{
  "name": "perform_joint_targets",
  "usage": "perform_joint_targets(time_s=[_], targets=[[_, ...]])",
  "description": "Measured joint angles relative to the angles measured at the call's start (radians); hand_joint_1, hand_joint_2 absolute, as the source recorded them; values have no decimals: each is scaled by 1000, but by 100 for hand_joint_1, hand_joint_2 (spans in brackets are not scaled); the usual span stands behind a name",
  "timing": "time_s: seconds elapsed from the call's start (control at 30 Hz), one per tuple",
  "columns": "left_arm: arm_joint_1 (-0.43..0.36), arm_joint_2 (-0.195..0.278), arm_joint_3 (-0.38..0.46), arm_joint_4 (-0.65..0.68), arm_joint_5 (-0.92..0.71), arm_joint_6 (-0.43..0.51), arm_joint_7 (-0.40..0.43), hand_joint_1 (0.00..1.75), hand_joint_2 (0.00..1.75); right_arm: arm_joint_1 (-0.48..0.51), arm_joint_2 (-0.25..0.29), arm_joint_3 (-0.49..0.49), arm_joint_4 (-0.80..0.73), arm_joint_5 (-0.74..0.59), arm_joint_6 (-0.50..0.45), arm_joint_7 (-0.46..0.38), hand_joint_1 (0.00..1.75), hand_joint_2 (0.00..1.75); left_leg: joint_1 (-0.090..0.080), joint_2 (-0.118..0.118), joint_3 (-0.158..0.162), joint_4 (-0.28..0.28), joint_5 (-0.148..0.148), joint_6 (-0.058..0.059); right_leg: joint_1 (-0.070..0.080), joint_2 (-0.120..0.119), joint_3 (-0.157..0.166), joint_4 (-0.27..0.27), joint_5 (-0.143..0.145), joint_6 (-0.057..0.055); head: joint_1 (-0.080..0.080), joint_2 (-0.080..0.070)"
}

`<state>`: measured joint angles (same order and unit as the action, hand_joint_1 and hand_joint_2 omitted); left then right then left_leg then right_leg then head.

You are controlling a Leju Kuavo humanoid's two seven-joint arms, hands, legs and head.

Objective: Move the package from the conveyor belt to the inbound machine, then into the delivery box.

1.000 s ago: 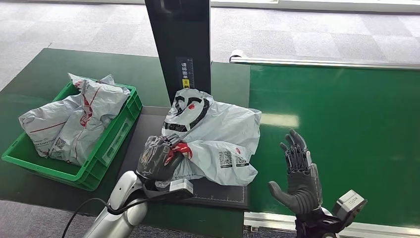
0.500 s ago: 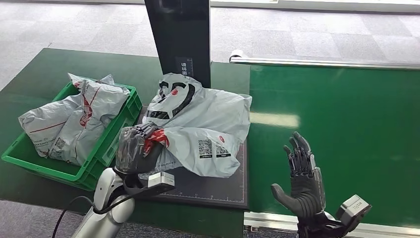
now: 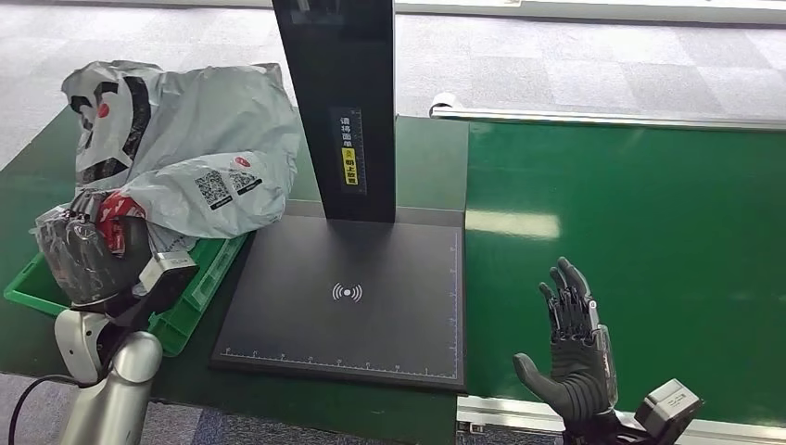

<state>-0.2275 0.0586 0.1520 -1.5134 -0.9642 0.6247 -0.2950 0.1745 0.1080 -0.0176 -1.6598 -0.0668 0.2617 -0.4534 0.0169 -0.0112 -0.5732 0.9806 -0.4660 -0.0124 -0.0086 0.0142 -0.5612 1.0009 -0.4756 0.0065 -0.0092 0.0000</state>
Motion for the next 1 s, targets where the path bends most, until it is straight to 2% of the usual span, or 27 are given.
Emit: perform_joint_targets(time_s=[0.27, 0.63, 0.77, 1.0], targets=[[-60, 44, 137, 135, -43, -8, 38, 175, 175, 7, 0, -9, -16, -11, 0, 1, 0, 175, 0, 0, 0, 0, 0, 0, 0, 0, 0, 0, 0, 0, 0, 0], [-95, 64, 186, 267, -101, -14, 72, 175, 175, 7, -2, -11, -18, -20, -10, 2, 0, 175, 0, 0, 0, 0, 0, 0, 0, 1, -1, 0, 0, 0, 0, 0], [-108, 65, 187, 291, -146, -23, 113, 3, 175, 8, -2, -11, -18, -21, -12, 1, 0, 175, 0, 0, 0, 0, 0, 0, 0, 1, -1, 0, 0, 0, 0, 0], [-137, 62, 208, 350, -290, -89, 296, 0, 175, 13, 0, -11, -18, -10, -12, 0, 0, 175, 0, 0, 0, 0, 0, 0, 0, 1, -1, 0, 0, 0, 0, 0]])
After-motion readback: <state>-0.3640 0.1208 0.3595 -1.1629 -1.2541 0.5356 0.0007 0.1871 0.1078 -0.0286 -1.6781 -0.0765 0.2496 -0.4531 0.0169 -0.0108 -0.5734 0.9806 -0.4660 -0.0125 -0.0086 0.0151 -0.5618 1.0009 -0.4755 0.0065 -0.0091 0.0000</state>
